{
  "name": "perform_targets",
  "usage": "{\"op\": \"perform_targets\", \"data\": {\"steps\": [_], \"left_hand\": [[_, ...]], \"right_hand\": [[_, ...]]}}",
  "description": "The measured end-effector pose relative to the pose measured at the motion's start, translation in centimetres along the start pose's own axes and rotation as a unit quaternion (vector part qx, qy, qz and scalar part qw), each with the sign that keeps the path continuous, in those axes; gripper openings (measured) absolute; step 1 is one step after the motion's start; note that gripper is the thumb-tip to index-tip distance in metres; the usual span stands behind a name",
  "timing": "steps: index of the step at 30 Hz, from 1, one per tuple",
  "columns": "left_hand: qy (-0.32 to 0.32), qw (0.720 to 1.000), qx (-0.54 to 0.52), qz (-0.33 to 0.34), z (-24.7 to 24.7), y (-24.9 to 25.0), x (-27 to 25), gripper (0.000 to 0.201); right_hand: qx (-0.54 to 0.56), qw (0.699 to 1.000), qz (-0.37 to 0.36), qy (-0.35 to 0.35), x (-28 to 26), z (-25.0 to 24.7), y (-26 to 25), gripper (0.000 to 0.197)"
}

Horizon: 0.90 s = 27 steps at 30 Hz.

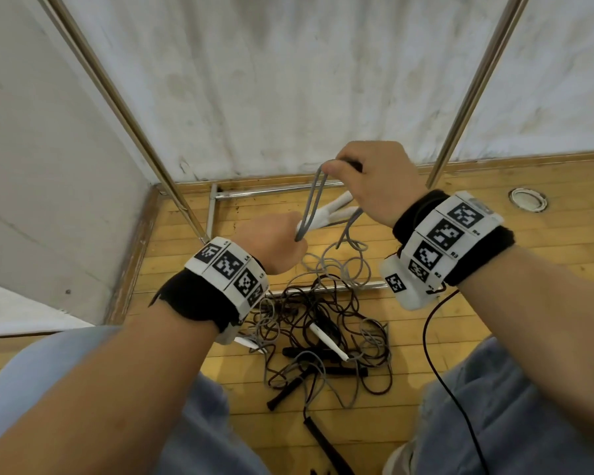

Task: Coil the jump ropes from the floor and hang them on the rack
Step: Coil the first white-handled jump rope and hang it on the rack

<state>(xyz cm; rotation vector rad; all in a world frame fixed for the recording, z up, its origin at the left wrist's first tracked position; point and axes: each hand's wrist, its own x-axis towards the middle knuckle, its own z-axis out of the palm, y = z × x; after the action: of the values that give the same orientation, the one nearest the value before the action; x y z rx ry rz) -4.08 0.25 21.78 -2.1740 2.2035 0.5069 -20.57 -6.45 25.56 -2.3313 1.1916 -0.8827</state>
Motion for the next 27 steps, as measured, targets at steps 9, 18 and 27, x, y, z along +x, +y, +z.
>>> {"op": "perform_targets", "data": {"steps": [9,18,27], "left_hand": [[-0.004,0.999,0.019,0.045,-0.5,0.2,-0.9,0.04],[0.093,0.968,-0.206,0.109,-2.3,-0.1,-2.5,0.02],[0.248,0.885,-0.392,0.038,-3.0,0.1,-2.1,0.021]], "right_hand": [[-0.01,0.993,0.117,0.021,1.1,-1.6,2.8,0.045],[0.044,0.985,0.124,-0.108,1.2,-1.6,4.4,0.025],[0.082,0.964,0.148,-0.204,-0.9,3.1,1.6,0.057]]}}
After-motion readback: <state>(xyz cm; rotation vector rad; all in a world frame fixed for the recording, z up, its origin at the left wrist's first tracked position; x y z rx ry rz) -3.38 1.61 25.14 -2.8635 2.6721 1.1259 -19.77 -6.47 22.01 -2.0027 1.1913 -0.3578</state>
